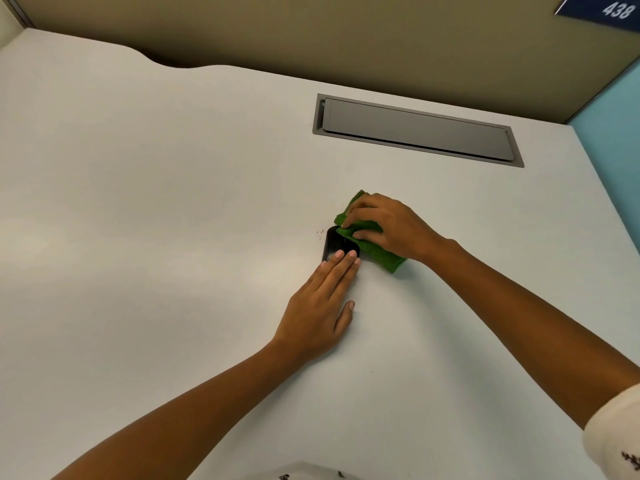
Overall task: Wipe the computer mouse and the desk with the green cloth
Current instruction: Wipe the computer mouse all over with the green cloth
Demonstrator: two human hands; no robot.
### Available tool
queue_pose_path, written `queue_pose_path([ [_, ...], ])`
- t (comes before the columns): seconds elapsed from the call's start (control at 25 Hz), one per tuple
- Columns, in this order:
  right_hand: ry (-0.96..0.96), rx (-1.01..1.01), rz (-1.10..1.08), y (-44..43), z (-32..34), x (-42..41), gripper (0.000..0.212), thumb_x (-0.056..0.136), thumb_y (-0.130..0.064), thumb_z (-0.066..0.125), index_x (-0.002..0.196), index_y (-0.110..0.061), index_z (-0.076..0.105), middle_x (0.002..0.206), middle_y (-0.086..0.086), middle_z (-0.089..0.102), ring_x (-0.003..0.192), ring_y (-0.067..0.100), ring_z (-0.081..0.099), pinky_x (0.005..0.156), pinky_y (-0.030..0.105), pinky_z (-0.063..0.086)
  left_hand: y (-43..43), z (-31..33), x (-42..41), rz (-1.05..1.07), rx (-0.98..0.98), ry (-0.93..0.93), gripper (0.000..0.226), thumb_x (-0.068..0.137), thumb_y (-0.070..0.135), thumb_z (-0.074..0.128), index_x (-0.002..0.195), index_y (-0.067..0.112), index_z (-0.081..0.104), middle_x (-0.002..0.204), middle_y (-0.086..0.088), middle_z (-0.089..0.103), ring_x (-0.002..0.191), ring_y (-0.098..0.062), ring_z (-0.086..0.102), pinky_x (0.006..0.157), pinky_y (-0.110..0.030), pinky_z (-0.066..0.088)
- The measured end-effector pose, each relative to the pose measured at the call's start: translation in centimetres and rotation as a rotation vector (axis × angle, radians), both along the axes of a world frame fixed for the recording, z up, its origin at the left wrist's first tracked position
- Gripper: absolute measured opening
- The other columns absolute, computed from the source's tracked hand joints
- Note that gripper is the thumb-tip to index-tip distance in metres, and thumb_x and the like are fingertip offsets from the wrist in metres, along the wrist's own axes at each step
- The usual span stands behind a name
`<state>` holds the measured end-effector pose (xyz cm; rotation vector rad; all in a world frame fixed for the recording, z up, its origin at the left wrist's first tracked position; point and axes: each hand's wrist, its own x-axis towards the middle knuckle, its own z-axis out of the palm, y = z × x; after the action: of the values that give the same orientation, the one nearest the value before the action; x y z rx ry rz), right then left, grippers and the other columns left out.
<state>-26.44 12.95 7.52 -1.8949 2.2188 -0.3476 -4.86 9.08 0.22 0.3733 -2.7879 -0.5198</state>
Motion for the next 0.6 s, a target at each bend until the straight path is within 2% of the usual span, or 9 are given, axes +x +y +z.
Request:
queue_pose_path([
  [0.16, 0.145, 0.130, 0.232, -1.6, 1.2, -1.0, 0.022, 0.089, -0.026, 0.061, 0.111, -0.026, 0.064, 0.125, 0.004, 0.056, 0.106, 0.022, 0.057, 0.080, 0.033, 0.052, 0.0, 0.1, 0.0, -0.003, 0.005, -0.001, 0.058, 0.100, 0.032, 0.031, 0.153, 0.012, 0.018, 0.161, -0.002, 0.017, 0.150, -0.014, 0.006, 0.122, -0.032, 0.017],
  [0.28, 0.330, 0.172, 0.493, -3.5, 2.4, -1.3, 0.019, 0.087, -0.025, 0.061, 0.106, -0.024, 0.060, 0.116, 0.003, 0.055, 0.094, 0.022, 0.058, 0.071, 0.032, 0.049, 0.0, 0.2, 0.0, -0.007, 0.021, -0.003, 0.058, 0.099, 0.030, 0.031, 0.152, 0.012, 0.019, 0.161, -0.002, 0.018, 0.150, -0.015, 0.007, 0.122, -0.034, 0.019],
  [0.44, 0.556, 0.117, 0.822, -5.7, 3.3, -1.1, 0.012, 0.087, -0.025, 0.060, 0.096, -0.017, 0.061, 0.105, 0.007, 0.057, 0.087, 0.023, 0.057, 0.074, 0.037, 0.053, 0.0, 0.4, 0.0, -0.012, 0.042, -0.010, 0.058, 0.099, 0.029, 0.032, 0.152, 0.012, 0.020, 0.161, -0.002, 0.018, 0.150, -0.015, 0.007, 0.121, -0.035, 0.021],
  [0.6, 0.631, 0.028, 0.951, -5.9, 3.1, -1.5, 0.014, 0.089, -0.024, 0.055, 0.093, -0.014, 0.062, 0.105, 0.010, 0.059, 0.095, 0.027, 0.058, 0.080, 0.039, 0.054, 0.1, 0.5, 0.0, -0.012, 0.058, -0.006, 0.057, 0.099, 0.029, 0.032, 0.152, 0.011, 0.022, 0.161, -0.003, 0.019, 0.150, -0.016, 0.009, 0.120, -0.037, 0.023],
])
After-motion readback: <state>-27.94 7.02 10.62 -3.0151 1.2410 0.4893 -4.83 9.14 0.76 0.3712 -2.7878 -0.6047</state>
